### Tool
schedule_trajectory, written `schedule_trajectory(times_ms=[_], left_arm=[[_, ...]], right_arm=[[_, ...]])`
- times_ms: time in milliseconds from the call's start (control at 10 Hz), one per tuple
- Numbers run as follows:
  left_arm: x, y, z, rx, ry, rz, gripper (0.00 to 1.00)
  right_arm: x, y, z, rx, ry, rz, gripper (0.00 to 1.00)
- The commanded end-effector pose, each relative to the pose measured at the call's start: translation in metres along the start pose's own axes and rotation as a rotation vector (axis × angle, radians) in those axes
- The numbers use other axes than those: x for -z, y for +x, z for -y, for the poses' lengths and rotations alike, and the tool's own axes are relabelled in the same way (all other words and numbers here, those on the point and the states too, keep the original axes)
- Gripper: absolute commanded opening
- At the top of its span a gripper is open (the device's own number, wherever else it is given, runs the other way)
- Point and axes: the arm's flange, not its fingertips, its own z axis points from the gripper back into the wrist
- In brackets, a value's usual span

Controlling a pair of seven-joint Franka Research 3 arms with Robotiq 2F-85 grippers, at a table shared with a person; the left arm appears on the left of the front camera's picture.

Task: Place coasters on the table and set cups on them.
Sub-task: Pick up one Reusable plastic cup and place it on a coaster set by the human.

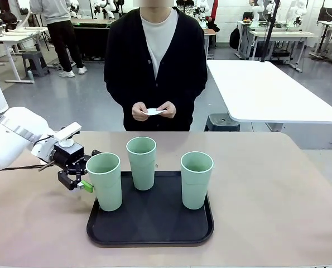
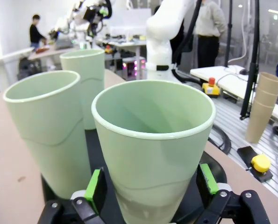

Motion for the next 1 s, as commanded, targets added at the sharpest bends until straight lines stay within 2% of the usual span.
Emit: schedule_trajectory(times_ms=[0, 900], left_arm=[[0.001, -0.006, -0.007, 0.005, -0.03, -0.021, 1.0], [0.023, -0.023, -0.014, -0.025, -0.112, -0.016, 1.0]], right_arm=[[-0.001, 0.001, 0.0, -0.014, 0.003, 0.005, 1.0], [-0.001, 0.001, 0.0, -0.014, 0.003, 0.005, 1.0]])
